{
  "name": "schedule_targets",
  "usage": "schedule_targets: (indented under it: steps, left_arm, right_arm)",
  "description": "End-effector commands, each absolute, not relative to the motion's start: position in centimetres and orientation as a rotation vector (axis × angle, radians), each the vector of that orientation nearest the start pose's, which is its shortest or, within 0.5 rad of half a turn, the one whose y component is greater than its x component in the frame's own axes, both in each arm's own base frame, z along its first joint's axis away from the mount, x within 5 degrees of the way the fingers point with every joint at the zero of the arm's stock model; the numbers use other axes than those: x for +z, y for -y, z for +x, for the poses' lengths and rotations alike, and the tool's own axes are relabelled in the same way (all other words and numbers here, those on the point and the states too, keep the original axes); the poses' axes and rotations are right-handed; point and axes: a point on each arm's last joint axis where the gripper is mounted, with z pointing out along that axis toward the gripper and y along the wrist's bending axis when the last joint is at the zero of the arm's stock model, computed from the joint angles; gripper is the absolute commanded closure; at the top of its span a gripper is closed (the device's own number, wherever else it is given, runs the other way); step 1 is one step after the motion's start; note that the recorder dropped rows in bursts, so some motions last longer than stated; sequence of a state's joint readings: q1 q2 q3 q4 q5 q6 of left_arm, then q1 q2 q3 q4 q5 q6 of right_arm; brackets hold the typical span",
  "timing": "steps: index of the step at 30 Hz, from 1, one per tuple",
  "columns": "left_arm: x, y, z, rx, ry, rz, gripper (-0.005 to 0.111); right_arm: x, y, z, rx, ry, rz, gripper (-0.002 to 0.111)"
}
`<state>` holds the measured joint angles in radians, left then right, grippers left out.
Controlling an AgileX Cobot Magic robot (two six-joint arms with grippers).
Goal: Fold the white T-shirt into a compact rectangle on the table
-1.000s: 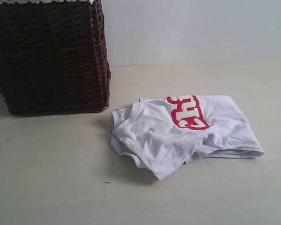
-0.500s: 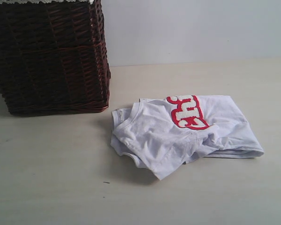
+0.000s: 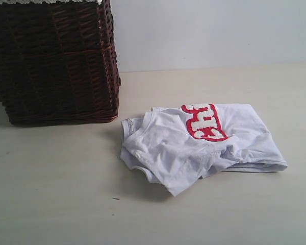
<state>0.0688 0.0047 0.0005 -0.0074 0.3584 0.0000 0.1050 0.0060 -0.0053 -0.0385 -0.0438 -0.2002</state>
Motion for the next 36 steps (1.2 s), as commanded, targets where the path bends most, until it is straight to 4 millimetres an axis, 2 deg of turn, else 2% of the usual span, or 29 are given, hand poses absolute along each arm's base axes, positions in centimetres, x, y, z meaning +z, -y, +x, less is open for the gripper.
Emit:
schedule_targets:
  steps: [1, 4, 6, 10, 16, 36]
  left_arm:
    - [18.1, -0.3, 5.3, 0.039, -1.834, -0.073, 0.107]
    - [18.1, -0.3, 5.3, 0.039, -1.834, -0.073, 0.107]
    - [18.1, -0.3, 5.3, 0.039, -1.834, -0.073, 0.107]
    - [18.1, -0.3, 5.3, 0.039, -1.834, -0.073, 0.107]
    - [18.1, -0.3, 5.3, 0.039, -1.834, -0.073, 0.107]
    - [18.1, -0.3, 5.3, 0.039, -1.834, -0.073, 0.107]
  right_arm:
    - [21.9, -0.6, 5.5, -0.102, -1.405, -0.239, 0.108]
    - [21.6, -0.6, 5.5, -0.098, -1.429, -0.236, 0.108]
    - [20.8, -0.5, 5.6, -0.008, -1.537, -0.157, 0.108]
    - [19.1, -0.4, 5.5, 0.025, -1.721, -0.119, 0.108]
    - [19.1, -0.2, 5.5, 0.005, -1.724, -0.065, 0.108]
    - [19.2, -0.2, 5.5, 0.005, -1.719, -0.065, 0.108]
